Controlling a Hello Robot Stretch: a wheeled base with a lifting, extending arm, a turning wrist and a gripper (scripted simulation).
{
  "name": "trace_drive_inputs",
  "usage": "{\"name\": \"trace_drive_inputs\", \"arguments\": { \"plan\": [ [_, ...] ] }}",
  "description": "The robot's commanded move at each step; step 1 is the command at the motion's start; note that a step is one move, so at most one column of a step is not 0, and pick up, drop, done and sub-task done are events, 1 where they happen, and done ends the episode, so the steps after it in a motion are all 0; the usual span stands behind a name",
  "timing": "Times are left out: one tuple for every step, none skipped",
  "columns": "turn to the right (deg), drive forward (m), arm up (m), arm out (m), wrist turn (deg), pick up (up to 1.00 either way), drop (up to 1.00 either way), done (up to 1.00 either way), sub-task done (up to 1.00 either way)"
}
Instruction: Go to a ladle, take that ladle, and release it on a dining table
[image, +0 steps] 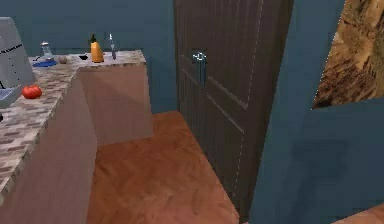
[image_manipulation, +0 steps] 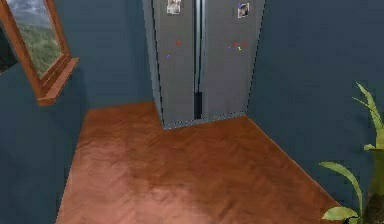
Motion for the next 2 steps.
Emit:
{"name": "trace_drive_inputs", "arguments": {
  "plan": [
    [-15.0, 0.0, 0.0, 0.0, 0.0, 0.0, 0.0, 0.0, 0.0],
    [0.0, 1.0, 0.0, 0.0, 0.0, 0.0, 0.0, 0.0, 0.0]
  ]
}}
